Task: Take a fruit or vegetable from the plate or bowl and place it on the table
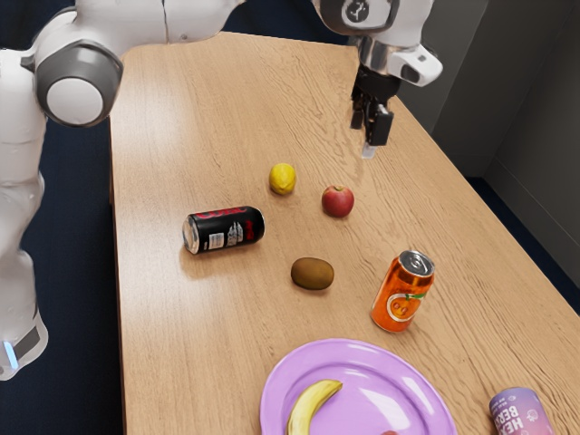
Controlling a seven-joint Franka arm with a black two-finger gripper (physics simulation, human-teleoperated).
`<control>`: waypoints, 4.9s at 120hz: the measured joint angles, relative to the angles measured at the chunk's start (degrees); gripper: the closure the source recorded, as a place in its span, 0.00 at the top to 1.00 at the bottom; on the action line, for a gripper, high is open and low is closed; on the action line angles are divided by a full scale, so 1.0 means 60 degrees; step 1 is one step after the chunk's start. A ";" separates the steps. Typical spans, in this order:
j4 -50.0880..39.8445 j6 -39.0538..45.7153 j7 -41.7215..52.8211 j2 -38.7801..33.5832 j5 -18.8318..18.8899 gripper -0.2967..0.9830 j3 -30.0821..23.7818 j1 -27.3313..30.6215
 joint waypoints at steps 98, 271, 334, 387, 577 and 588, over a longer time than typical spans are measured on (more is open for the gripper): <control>0.2305 0.0887 0.0630 0.4167 0.0499 0.77 -0.5460 -0.1084; 0.1807 0.1863 0.1426 0.4423 0.0452 0.77 -0.4458 -0.1820; 0.1423 0.2092 0.1845 0.4406 0.0367 0.77 -0.4413 -0.1699; 0.1197 0.2239 0.1971 0.4451 0.0339 0.77 -0.4401 -0.1713; 0.1048 0.2612 0.1901 0.4500 0.0265 0.38 -0.4239 -0.1761; 0.1050 0.2610 0.1837 0.4499 0.0280 0.37 -0.4239 -0.1762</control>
